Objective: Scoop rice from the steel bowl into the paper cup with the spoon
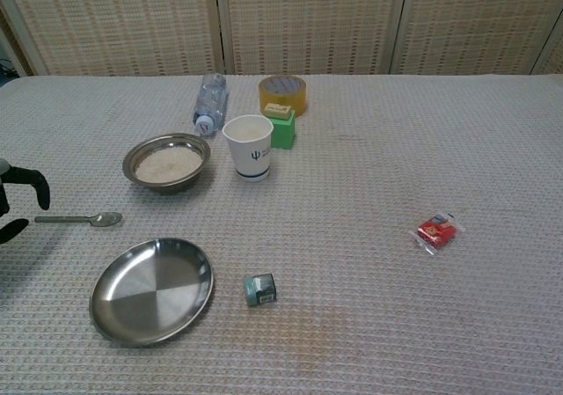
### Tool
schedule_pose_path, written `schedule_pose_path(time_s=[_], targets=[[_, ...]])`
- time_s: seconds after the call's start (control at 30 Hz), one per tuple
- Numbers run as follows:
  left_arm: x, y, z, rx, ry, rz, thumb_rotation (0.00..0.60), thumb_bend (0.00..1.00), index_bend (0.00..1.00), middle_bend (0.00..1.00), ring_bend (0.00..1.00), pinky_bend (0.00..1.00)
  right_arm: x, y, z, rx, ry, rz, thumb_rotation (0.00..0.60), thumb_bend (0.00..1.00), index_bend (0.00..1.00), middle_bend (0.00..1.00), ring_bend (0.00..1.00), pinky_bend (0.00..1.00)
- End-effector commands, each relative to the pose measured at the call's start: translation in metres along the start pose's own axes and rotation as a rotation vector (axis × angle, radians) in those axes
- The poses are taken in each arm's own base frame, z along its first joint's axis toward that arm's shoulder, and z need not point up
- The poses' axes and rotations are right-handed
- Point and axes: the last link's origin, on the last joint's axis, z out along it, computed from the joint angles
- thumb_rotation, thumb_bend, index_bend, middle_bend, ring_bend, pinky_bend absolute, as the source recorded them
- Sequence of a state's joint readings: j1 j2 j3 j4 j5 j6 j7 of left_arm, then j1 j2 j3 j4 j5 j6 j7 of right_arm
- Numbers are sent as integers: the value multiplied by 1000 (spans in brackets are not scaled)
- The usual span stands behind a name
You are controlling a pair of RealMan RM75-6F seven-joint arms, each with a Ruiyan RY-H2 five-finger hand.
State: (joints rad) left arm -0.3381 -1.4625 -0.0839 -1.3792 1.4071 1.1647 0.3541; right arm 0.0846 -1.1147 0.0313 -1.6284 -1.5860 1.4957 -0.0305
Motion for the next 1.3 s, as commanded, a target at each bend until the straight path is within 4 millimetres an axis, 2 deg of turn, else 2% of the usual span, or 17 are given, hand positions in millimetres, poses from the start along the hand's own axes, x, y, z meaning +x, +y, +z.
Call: schedule_pose_path(time_s=[0.03, 0.57, 0.93, 1.3], targets=[[-3, 1, 8, 12, -13, 7, 600, 426, 364, 1000, 1000, 1000, 0, 1, 0, -2, -1, -1, 600, 150, 0, 0, 0, 0], [-20, 4, 35, 36, -37, 72, 600, 423, 411, 1000, 1000, 1000, -4, 1, 3, -12, -13, -2, 600, 150, 0, 0, 0, 0], [-25, 8, 41, 31, -2, 111, 600, 424, 426, 1000, 1000, 1000, -5, 3, 4, -23, -29, -3, 600, 149, 0, 0, 0, 0], [-31, 4, 44, 49, -23, 143, 600, 423, 438, 1000, 1000, 1000, -4, 2, 4, -20, -20, 3, 600, 150, 0, 0, 0, 0]])
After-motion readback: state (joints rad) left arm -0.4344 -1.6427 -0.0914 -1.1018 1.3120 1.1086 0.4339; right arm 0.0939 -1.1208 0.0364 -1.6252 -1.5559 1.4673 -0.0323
